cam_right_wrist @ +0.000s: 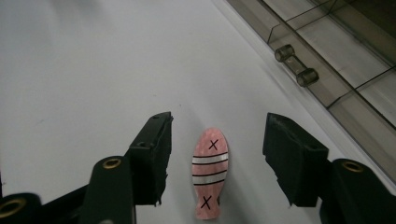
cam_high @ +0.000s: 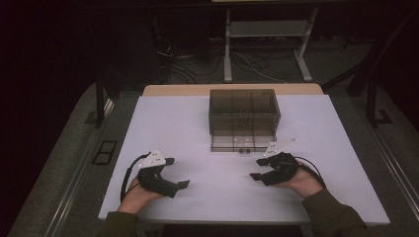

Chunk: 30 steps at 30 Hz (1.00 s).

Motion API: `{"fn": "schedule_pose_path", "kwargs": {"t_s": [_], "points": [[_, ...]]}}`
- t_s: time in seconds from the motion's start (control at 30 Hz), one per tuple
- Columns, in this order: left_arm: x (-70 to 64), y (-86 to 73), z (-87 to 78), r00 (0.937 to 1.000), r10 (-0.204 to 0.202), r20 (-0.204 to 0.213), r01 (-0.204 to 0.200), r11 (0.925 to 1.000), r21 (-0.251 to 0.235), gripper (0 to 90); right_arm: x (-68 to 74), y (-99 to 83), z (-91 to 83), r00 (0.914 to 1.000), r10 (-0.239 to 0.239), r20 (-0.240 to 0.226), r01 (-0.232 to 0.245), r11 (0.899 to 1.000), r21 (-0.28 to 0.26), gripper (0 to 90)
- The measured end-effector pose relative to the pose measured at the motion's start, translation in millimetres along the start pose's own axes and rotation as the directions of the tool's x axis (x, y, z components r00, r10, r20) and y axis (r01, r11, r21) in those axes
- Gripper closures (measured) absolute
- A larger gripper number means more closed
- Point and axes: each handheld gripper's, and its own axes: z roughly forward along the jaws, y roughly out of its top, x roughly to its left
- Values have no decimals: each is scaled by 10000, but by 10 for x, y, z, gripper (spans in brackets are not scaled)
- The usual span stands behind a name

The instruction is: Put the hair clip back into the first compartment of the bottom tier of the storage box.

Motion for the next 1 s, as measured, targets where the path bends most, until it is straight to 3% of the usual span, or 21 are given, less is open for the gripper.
{"fn": "schedule_pose_path", "kwargs": {"t_s": [0.5,1.0], "points": [[0,-2,4,10000,1,7,-1,10000,37,0,12,-51,104,9999,-108,72,104,9986,518,546],[-3,-3,8,10000,22,3,-22,10000,51,0,28,-79,174,9982,-593,51,587,9948,832,611]]}}
